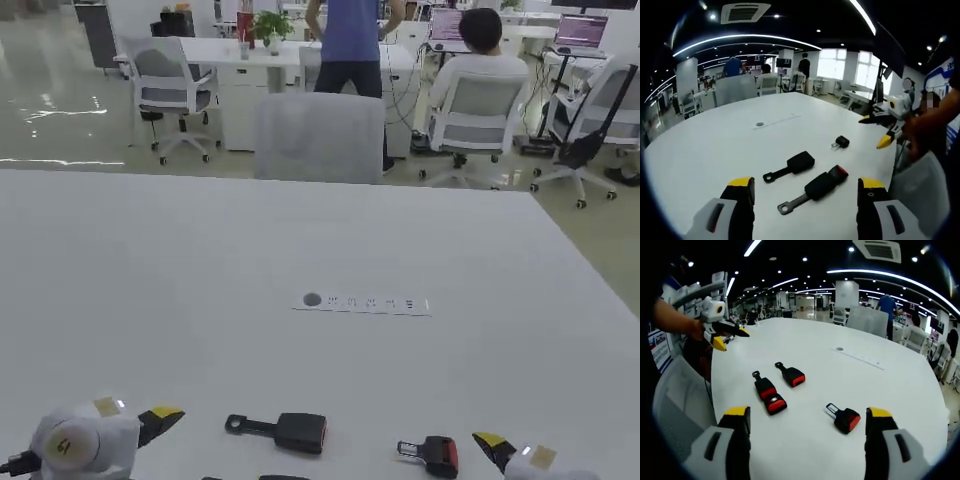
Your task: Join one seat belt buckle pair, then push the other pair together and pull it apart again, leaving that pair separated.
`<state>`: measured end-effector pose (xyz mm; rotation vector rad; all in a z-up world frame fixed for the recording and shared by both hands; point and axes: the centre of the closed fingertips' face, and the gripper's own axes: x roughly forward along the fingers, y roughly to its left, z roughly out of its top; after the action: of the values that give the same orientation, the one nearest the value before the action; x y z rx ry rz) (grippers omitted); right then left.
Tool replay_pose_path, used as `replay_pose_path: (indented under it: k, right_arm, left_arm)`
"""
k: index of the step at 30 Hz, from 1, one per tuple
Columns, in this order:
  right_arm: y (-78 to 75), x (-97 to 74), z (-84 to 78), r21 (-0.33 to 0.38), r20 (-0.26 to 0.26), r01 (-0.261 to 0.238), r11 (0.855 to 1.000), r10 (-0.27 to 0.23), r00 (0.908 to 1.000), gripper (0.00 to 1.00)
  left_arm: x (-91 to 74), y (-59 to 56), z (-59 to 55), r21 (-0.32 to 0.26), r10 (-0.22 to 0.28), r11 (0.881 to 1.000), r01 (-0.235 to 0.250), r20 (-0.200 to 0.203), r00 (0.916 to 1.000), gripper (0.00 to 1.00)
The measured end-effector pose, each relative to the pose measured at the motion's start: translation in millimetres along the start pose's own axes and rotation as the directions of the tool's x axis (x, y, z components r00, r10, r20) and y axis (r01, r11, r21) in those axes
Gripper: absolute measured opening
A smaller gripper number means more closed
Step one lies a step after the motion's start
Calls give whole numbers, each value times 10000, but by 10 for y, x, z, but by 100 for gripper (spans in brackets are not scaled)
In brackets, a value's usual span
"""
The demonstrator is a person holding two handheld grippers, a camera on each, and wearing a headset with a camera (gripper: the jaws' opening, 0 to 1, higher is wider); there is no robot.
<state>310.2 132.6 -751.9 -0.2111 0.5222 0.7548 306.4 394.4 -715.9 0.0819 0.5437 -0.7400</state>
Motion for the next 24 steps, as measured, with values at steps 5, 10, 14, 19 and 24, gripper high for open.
replay_pose_path:
  k: [5,10,14,19,24]
  right_arm:
    - [94,-113,-89,-136,-11,140,9998,-140,9999,100]
    - [142,-229,-97,-7,166,269,9996,-269,9995,100]
    - [145,-315,-87,-68,301,423,9991,-421,9987,100]
    - [120,-422,-123,-70,282,587,9983,-585,9979,100]
    - [113,-483,-174,37,269,749,9972,-750,9968,100]
  left_arm:
    - [-134,-50,-85,-291,29,9996,-22,257,9997,88]
    - [-249,-133,-160,-326,-109,9994,120,338,9994,88]
    - [-310,-142,-218,-358,-113,9993,127,407,9991,88]
    - [-355,-219,-232,-324,-247,9991,265,550,9982,89]
    - [-364,-271,-256,-309,-308,9990,324,527,9981,90]
